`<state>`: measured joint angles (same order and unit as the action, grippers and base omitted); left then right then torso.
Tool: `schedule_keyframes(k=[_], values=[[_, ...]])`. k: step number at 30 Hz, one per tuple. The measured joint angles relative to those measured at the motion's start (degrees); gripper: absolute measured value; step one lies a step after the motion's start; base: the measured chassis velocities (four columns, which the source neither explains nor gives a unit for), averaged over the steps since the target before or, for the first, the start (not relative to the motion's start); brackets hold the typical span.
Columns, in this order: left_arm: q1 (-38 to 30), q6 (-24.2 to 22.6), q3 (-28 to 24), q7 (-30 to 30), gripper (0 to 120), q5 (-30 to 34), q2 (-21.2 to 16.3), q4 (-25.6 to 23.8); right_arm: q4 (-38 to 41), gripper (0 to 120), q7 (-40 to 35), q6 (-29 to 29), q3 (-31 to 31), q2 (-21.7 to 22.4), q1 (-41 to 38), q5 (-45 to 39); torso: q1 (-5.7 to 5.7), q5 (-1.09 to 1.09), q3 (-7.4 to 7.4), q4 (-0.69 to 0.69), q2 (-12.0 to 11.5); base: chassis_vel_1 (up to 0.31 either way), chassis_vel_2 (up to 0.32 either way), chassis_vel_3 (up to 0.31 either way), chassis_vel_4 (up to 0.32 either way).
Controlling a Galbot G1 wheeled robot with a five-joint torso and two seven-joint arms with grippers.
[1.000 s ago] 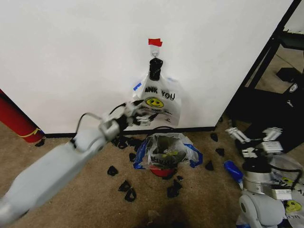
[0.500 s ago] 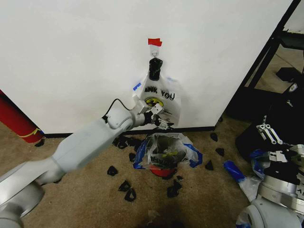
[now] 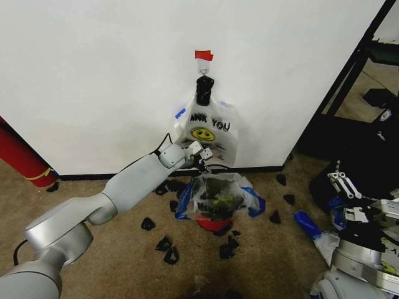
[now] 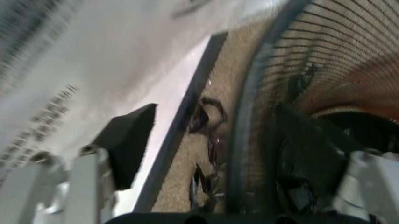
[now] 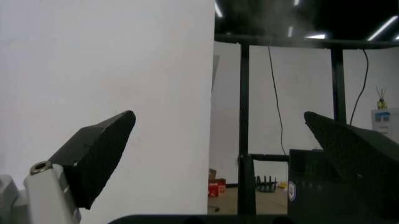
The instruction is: Pick up the garbage bag from the wall and place it over the trash bin.
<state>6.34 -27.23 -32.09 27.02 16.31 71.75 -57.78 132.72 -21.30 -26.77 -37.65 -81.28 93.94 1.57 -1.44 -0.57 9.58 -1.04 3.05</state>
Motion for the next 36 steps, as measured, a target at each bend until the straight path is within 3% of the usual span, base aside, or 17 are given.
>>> schedule_keyframes(k=[9,16,18,22,23,24,27,30,31,33,34,36], values=[[0.64,-2.86,-0.92,0.29,42,0.35,0.31,-0.72,-1.4,100,0.12,-0.8,0.04,0.51,-0.24,-0.17,0.01,0.01,-0.01,0.01,0.01,0.0,0.0,0.0,0.0],[1.31,-8.97,-0.55,-3.02,22,6.05,-0.98,-6.23,-2.6,100,0.17,-1.41,0.02,1.1,-0.59,-0.31,0.01,-0.01,0.0,0.0,0.01,0.0,0.0,0.0,0.0],[1.94,-12.66,0.02,-6.43,16,9.6,-2.08,-9.58,-3.53,100,0.17,-1.57,-0.06,1.43,-1.01,-0.45,0.0,-0.01,0.0,-0.01,0.01,0.0,0.0,0.0,0.0],[3.95,-15.36,2.2,-18.5,5,20.24,-4.84,-16.47,-5.23,100,0.16,-1.97,-0.17,2.43,-1.71,-1.18,0.0,-0.02,0.01,-0.01,0.01,0.0,0.0,0.0,0.0],[5.06,-15.4,3.4,-23.92,1,25.29,-5.94,-18.88,-5.67,100,0.16,-2.14,-0.15,2.67,-1.81,-1.44,0.0,-0.01,0.01,-0.01,0.01,0.0,0.0,0.0,0.0],[5.06,-15.4,3.4,-23.92,1,25.29,-5.94,-18.88,-5.67,100,0.16,-2.14,-0.15,2.67,-1.81,-1.44,0.0,-0.01,0.01,-0.01,0.01,0.0,0.0,0.0,0.0],[7.88,-15.42,5.33,-39.45,0,37.81,-8.08,-23.58,-6.39,100,0.22,-2.71,0.28,2.88,-1.88,-1.63,0.0,0.0,0.01,0.01,0.0,0.0,0.0,0.0,0.0],[12.32,-15.35,8.35,-58.66,0,51.08,-9.22,-28.59,-6.88,100,0.63,-3.28,0.94,2.92,-2.0,-1.55,0.0,-0.01,0.01,0.01,0.01,0.0,0.0,0.0,0.0],[12.32,-15.35,8.35,-58.66,0,51.08,-9.22,-28.59,-6.88,100,0.63,-3.28,0.94,2.92,-2.0,-1.55,0.0,-0.01,0.01,0.01,0.01,0.0,0.0,0.0,0.0],[14.95,-15.25,9.9,-66.45,0,56.51,-9.84,-31.53,-7.06,100,0.79,-3.4,1.16,3.0,-2.06,-1.5,0.0,-0.02,0.01,0.0,0.0,0.0,0.0,0.0,0.0],[17.86,-15.19,11.63,-72.85,0,60.94,-10.64,-35.28,-7.18,100,0.98,-3.46,1.34,3.12,-2.14,-1.42,0.0,-0.02,0.01,-0.01,0.0,0.0,0.0,0.0,0.0],[21.12,-15.08,13.73,-79.09,0,65.54,-11.43,-40.23,-7.3,100,1.17,-3.53,1.53,3.3,-2.14,-1.31,0.0,-0.02,0.01,0.02,0.0,0.0,0.0,0.0,0.0]])
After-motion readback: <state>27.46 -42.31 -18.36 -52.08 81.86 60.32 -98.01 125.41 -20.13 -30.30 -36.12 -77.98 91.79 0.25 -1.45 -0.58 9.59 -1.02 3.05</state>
